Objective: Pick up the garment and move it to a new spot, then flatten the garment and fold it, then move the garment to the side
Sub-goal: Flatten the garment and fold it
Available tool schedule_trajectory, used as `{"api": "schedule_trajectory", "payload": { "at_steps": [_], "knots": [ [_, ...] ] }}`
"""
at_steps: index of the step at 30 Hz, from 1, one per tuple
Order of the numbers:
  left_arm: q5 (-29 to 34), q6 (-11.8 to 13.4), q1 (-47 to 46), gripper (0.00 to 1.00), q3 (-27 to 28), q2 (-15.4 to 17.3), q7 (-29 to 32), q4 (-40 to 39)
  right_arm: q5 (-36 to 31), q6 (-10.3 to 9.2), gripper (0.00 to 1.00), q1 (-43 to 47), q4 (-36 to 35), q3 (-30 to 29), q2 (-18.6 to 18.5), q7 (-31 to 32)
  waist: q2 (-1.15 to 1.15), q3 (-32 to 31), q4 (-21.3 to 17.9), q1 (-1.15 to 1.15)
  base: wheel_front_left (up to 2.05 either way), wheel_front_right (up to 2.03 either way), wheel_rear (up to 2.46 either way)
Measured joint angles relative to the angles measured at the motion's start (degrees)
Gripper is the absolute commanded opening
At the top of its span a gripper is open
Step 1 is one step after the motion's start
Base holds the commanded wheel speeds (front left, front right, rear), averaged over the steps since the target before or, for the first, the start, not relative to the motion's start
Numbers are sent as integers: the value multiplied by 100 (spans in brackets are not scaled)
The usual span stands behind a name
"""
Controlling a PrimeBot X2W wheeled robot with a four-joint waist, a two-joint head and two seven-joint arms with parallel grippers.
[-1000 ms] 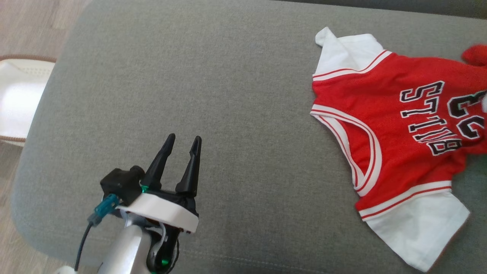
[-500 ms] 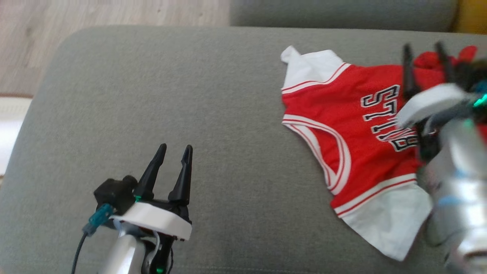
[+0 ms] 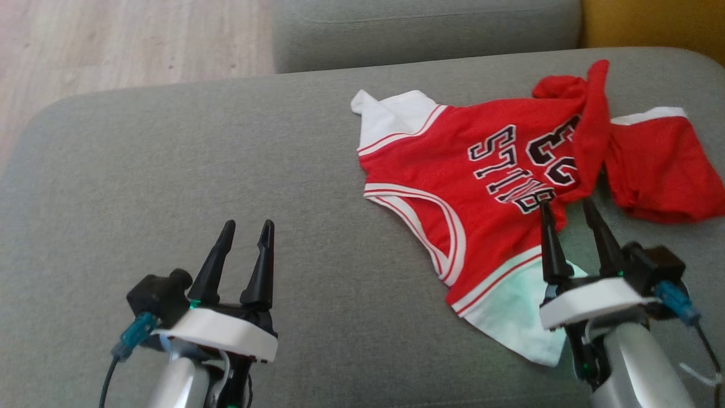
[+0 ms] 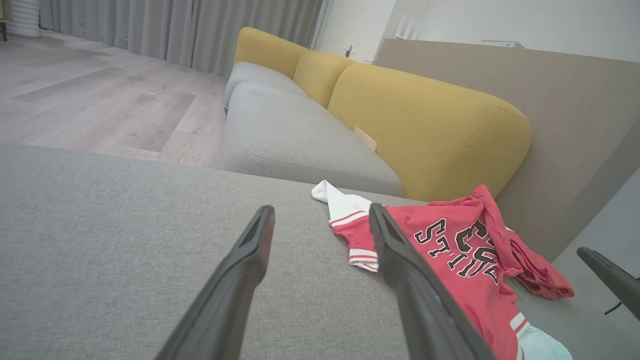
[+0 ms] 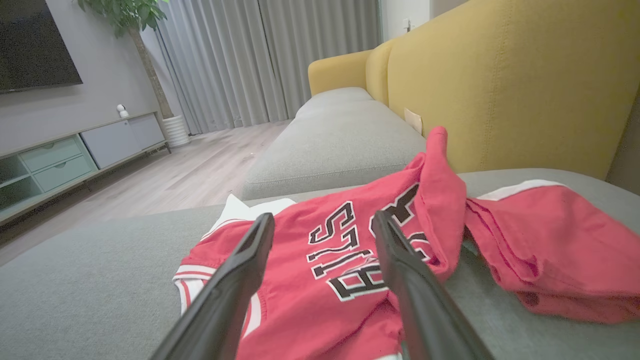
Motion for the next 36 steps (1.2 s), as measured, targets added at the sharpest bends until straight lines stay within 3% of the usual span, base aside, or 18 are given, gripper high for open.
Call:
{"api": "schedule_trajectory", "payload": {
  "at_steps": [11, 17, 22, 29, 36],
  "knots": [
    [-42, 46, -7, 100, 8, 0, 0, 52, 152, 0, 100, 322, -680, 44, 56, 111, 0, 107, -426, 0, 0, 0, 0],
    [75, 59, -604, 100, -478, 1, 0, 871, 152, 0, 100, 321, -812, 33, 63, 186, 0, 317, -635, 0, 0, 0, 0],
    [62, 227, -1319, 100, -928, -12, 160, 1785, 152, 0, 100, 320, -886, 44, 65, 205, 0, 502, -834, 0, 0, 0, 0],
    [-559, 291, -1970, 100, -1327, -22, 537, 2659, 182, 0, 100, 308, -895, 120, 68, 204, 0, 730, -1160, 0, 0, 0, 0],
    [-1244, 290, -2323, 100, -1804, -24, 769, 3047, 263, 0, 100, 259, -872, 186, 71, 175, 0, 884, -1470, 0, 0, 0, 0]
  ]
}}
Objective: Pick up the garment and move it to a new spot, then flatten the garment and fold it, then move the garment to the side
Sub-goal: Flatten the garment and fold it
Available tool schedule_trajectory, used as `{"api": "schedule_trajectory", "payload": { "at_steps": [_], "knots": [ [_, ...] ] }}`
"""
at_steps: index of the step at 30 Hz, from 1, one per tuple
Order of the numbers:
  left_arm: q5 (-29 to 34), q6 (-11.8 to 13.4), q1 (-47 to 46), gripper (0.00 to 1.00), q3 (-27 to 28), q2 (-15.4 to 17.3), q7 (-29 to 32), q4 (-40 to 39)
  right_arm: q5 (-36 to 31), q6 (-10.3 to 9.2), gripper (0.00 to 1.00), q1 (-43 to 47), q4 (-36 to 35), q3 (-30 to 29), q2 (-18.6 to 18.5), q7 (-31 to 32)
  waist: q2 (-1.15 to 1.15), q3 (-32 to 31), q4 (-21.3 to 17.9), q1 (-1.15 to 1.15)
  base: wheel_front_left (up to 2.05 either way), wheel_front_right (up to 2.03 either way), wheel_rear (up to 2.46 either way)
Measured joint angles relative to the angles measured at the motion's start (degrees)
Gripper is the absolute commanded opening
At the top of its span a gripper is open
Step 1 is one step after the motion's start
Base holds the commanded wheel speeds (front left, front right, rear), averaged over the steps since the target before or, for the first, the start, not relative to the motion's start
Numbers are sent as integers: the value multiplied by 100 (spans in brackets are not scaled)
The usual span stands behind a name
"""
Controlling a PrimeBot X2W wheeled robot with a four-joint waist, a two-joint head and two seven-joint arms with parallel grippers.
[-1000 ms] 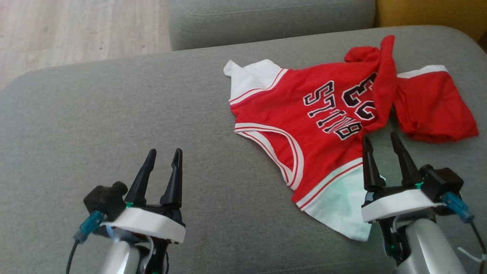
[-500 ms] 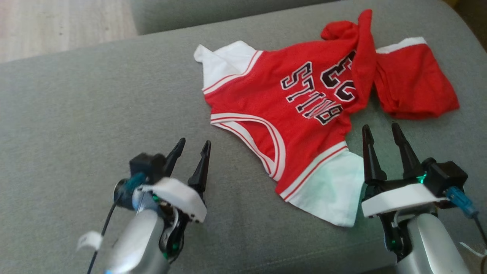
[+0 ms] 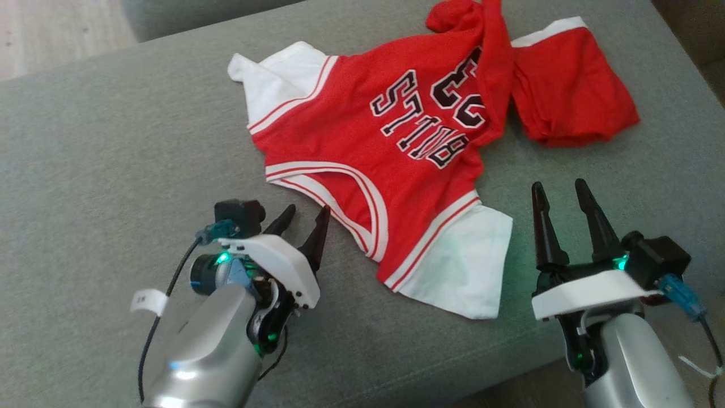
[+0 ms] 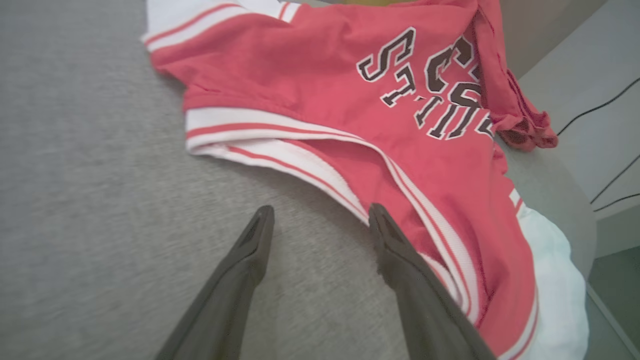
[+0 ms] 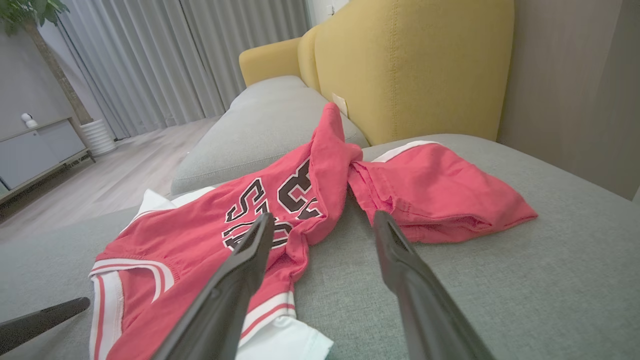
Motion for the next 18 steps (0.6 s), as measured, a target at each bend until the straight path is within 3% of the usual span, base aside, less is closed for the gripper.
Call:
{"api": "schedule_trajectory", "payload": {
  "at_steps": [2, 12, 13, 14, 18],
  "knots": [
    [-359, 3, -144, 100, -208, 0, 85, 67, 52, 0, 100, -74, 27, 21, 1, -54, 0, 56, -120, 0, 0, 0, 0],
    [-882, 71, -537, 100, -810, 3, 231, 288, 114, 0, 100, -93, 104, 51, 3, -116, 0, 204, -370, 0, 0, 0, 0],
    [-935, 42, -555, 71, -859, 3, 237, 299, 116, 0, 100, -95, 110, 54, 4, -118, 0, 204, -375, 0, 0, 0, 0],
    [-978, 27, -569, 0, -909, 2, 242, 315, 116, 0, 100, -96, 121, 53, 5, -126, 0, 199, -374, 0, 0, 0, 0],
    [-1083, 7, -561, 0, -1010, -5, 165, 408, 116, 0, 100, -96, 159, 40, 7, -133, 0, 160, -353, 0, 0, 0, 0]
  ]
}}
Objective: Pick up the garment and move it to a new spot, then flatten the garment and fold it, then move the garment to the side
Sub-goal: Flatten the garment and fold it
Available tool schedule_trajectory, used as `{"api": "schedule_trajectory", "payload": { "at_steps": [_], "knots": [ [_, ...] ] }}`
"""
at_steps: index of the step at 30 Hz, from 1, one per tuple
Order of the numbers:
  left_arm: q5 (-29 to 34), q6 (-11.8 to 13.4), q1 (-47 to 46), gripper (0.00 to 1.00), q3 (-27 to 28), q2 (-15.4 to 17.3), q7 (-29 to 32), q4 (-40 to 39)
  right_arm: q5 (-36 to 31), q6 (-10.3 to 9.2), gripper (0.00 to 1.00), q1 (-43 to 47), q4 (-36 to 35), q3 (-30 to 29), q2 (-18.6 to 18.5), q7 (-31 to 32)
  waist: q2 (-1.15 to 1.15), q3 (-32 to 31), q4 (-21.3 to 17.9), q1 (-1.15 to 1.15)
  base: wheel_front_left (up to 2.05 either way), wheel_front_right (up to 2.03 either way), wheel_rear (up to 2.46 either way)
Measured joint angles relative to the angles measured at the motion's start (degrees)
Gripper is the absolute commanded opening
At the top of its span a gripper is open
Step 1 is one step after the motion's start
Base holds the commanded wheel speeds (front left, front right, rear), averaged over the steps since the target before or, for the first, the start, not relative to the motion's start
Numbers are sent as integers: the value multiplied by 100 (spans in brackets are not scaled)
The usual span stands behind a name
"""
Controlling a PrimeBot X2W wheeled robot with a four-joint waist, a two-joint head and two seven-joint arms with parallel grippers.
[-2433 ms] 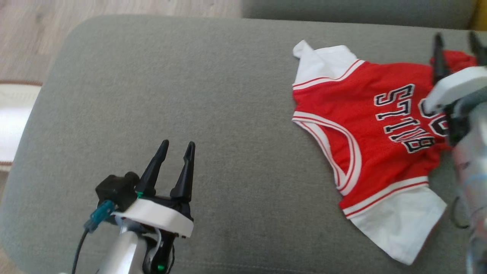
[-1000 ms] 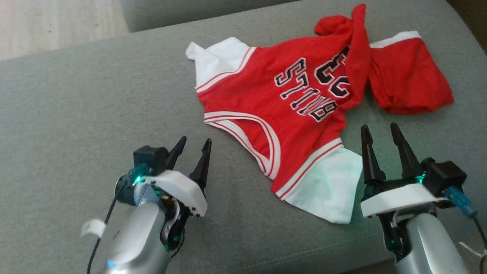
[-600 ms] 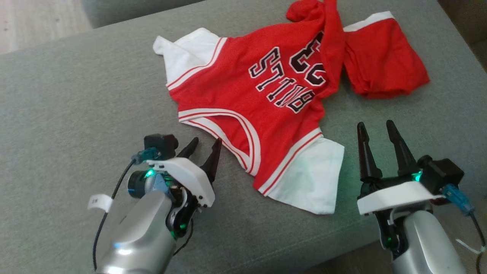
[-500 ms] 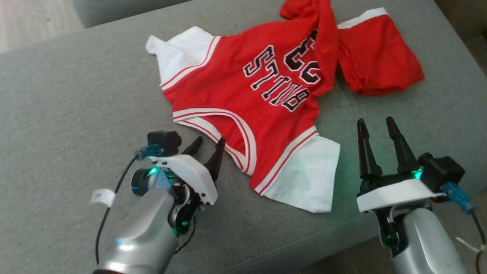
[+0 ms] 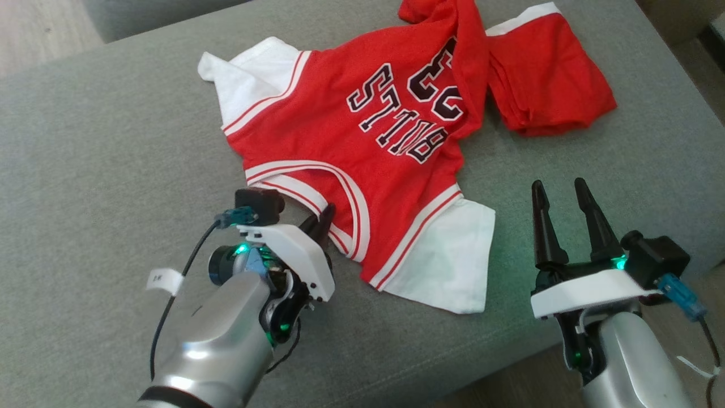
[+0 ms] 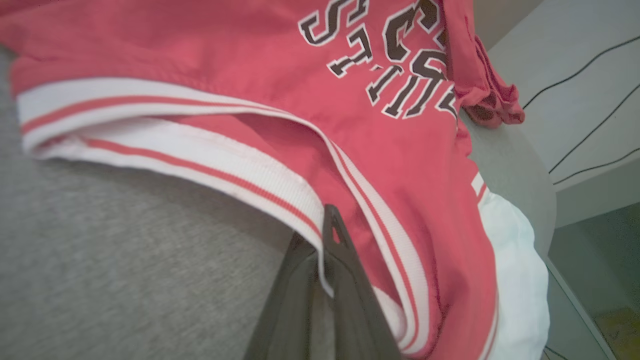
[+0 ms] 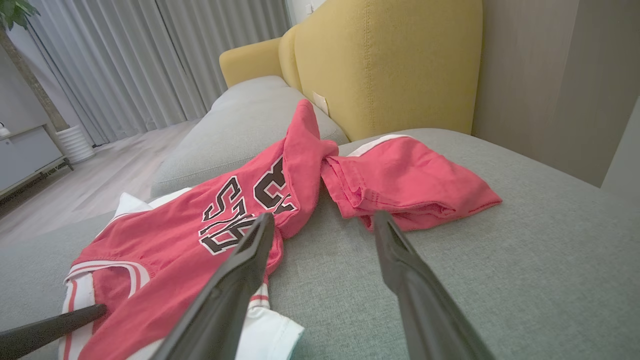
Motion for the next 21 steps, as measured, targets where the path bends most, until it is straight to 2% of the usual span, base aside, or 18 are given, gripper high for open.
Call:
{"api": "schedule_trajectory", "payload": {
  "at_steps": [10, 21],
  "knots": [
    [-60, 53, -8, 0, 291, 126, -764, 277, -34, 0, 100, 2, 70, -49, 1, -23, 0, -288, 315, 0, 0, 0, 0],
    [-87, 103, 4, 0, 904, 798, -901, 75, -86, 0, 100, 39, 87, -47, 1, 34, 0, -603, 809, 0, 0, 0, 0]
  ]
}}
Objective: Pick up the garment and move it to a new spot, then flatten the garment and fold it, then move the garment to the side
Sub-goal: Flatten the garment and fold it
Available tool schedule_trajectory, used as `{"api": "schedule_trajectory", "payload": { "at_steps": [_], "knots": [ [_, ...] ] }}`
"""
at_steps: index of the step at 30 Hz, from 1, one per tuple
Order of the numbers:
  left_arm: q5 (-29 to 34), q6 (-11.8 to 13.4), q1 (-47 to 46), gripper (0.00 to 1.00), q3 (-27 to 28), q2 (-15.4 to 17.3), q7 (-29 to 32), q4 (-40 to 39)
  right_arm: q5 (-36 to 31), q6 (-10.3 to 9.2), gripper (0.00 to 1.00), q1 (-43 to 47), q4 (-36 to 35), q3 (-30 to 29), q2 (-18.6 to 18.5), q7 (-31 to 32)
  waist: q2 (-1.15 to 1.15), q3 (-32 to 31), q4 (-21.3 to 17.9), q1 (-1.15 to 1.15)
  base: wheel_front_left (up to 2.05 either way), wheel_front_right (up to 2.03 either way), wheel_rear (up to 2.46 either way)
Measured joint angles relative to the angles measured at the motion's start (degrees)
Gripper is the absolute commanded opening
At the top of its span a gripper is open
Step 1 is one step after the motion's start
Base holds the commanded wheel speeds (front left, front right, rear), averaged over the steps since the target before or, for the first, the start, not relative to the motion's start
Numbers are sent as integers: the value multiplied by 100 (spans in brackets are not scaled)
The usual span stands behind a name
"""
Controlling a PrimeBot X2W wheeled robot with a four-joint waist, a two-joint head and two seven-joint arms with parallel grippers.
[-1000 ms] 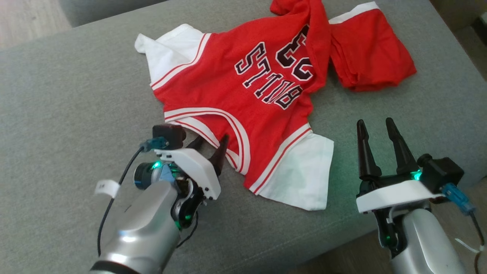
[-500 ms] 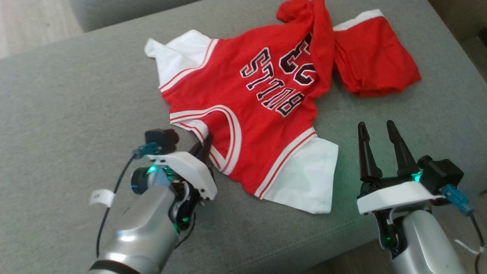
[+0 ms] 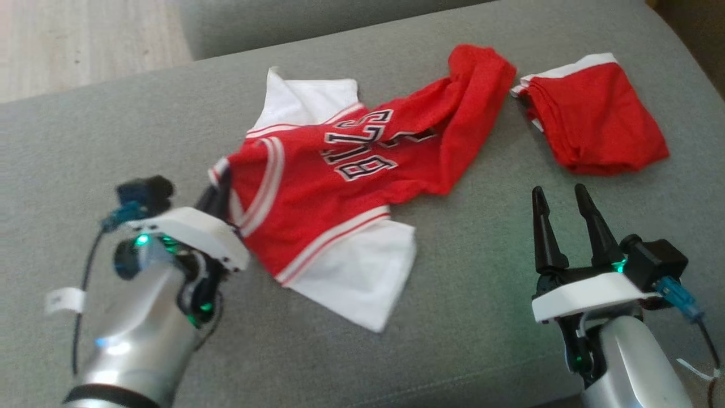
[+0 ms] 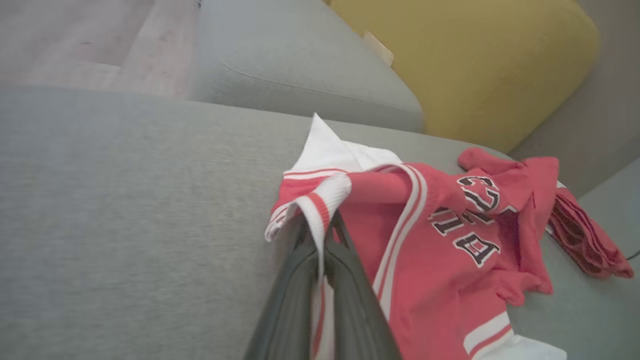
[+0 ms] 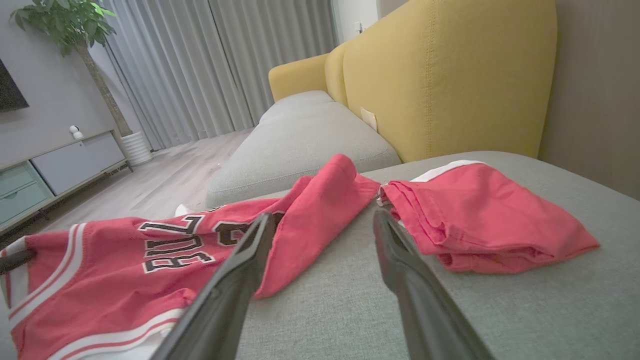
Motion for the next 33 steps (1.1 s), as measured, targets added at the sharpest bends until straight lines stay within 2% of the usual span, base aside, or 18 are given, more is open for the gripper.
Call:
{"api": "schedule_trajectory", "payload": {
  "at_steps": [8, 13, 14, 15, 16, 23, 28, 33],
  "knots": [
    [162, 108, -21, 0, 443, 580, -1, -105, 0, 0, 100, 1, -24, 36, 1, 53, 0, 13, 190, 0, 0, 0, 0],
    [332, 120, -192, 0, 681, 743, -1, -112, 0, 0, 100, -1, -48, 42, 0, 60, 0, 119, 217, 0, 0, 0, 0],
    [370, 140, -255, 17, 747, 743, -1, -114, 0, 0, 100, -1, -48, 42, 0, 62, 0, 137, 223, 0, 0, 0, 0],
    [405, 153, -305, 79, 794, 740, -3, -123, 0, 0, 100, -2, -48, 43, 1, 81, 0, 148, 232, 0, 0, 0, 0],
    [446, 154, -337, 100, 817, 733, -7, -144, -1, 0, 100, -2, -47, 41, 0, 107, 0, 154, 244, 0, 0, 0, 0],
    [808, 211, -157, 100, 1361, 482, -8, -737, -42, 0, 100, 0, -43, -12, 0, 105, 0, 103, 439, 0, 0, 0, 0],
    [1149, 254, 506, 100, 1936, 305, -25, -1501, -42, 0, 100, 3, -45, -20, 1, 107, 0, -14, 665, 0, 0, 0, 0],
    [1413, 244, 1207, 100, 2251, 123, -33, -2058, -40, 0, 100, 43, -45, -30, 0, 107, 0, -142, 876, 0, 0, 0, 0]
  ]
}}
